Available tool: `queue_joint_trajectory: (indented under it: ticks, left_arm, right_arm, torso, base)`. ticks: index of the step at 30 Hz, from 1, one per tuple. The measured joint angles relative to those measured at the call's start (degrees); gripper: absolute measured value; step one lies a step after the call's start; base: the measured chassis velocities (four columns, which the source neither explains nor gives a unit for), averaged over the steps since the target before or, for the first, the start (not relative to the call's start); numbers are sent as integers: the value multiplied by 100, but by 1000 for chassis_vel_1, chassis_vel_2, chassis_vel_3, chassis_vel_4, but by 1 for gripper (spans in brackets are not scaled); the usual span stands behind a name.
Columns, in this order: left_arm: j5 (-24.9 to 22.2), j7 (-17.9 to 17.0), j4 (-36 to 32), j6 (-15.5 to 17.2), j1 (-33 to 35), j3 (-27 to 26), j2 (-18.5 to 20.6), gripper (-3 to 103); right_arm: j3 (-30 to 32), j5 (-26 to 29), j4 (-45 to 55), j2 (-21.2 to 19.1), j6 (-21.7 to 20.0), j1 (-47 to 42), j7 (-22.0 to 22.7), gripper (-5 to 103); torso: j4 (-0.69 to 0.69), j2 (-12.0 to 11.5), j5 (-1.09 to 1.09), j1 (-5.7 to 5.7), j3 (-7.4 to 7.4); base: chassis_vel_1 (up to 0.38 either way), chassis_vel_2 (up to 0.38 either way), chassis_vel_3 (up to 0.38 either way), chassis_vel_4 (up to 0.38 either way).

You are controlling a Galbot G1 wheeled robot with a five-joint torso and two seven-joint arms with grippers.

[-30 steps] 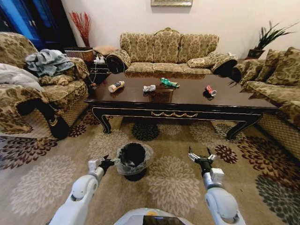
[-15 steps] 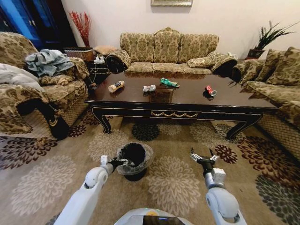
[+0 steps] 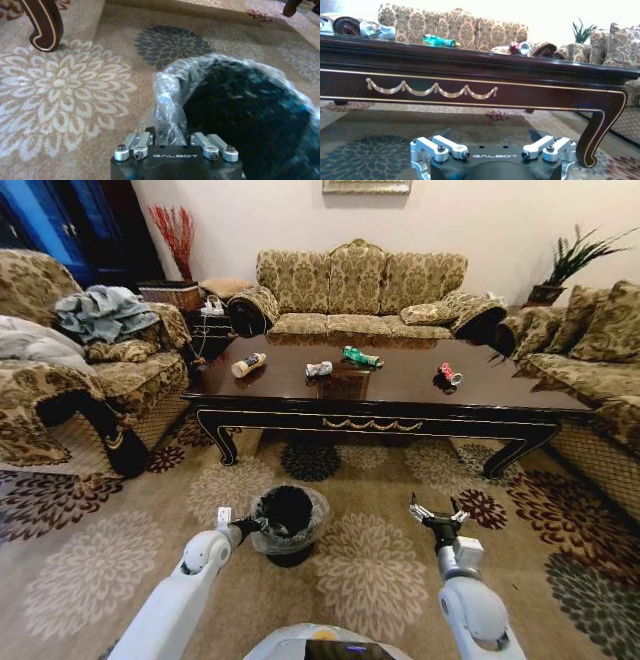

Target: Move to the front of the table and place the trash on the table into the trash bin.

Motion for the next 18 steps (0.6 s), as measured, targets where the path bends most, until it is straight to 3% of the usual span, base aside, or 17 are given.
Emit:
queue_joint_trajectory:
  ticks: [1, 3, 9, 15, 18]
  left_arm:
    - [2, 0, 21, -24, 8, 1, -11, 28]
    - [7, 0, 41, -47, 16, 1, -21, 28]
    - [106, -3, 107, -166, 67, -19, -51, 4]
    - [111, -95, -34, -169, 117, -18, -109, 2]
    - [131, -149, -426, -142, 219, -195, -120, 2]
  right_arm:
    - [-7, -3, 0, 10, 0, 6, 9, 100]
    - [-14, -7, 0, 19, 0, 9, 16, 100]
    - [-5, -22, 0, 30, 28, 12, 34, 100]
    - [10, 3, 5, 5, 38, 0, 67, 100]
    - [11, 42, -2, -32, 38, 49, 83, 100]
  torso:
    - [0, 0, 0, 0, 0]
    - [0, 1, 0, 0, 0]
    - [2, 2, 4, 0, 1]
    - [0, 2, -2, 1, 4]
    - [-2, 2, -3, 2, 4]
  base:
    - [0, 0, 0, 0]
    - [0, 0, 0, 0]
    - [0, 0, 0, 0]
    - [0, 0, 0, 0]
    - [0, 0, 0, 0]
